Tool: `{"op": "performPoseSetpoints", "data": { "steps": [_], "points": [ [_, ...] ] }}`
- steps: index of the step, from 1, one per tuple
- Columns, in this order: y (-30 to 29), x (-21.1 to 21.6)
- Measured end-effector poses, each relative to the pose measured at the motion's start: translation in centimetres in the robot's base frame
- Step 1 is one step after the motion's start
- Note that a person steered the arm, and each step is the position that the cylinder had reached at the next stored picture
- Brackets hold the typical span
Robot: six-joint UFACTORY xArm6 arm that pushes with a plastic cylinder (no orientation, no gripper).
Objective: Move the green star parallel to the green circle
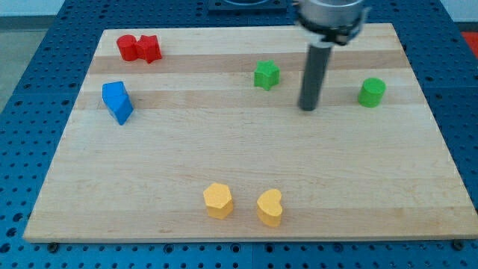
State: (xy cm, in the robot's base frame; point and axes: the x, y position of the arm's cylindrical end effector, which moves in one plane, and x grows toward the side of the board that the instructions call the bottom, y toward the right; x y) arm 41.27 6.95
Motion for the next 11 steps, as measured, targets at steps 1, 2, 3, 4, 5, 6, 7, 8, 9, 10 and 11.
{"op": "performPoseSetpoints", "data": {
  "steps": [1, 2, 3, 4, 5, 6, 7, 8, 9, 10, 11],
  "points": [
    [-5.3, 1.0],
    [-9.4, 0.9],
    [-12.0, -0.3],
    [-12.1, -8.9],
    [-11.7, -14.9],
    [-10.9, -14.3],
    [-6.7, -13.2],
    [-1.4, -10.7],
    [2.2, -9.6],
    [4.7, -11.2],
    [2.4, -15.2]
  ]
}}
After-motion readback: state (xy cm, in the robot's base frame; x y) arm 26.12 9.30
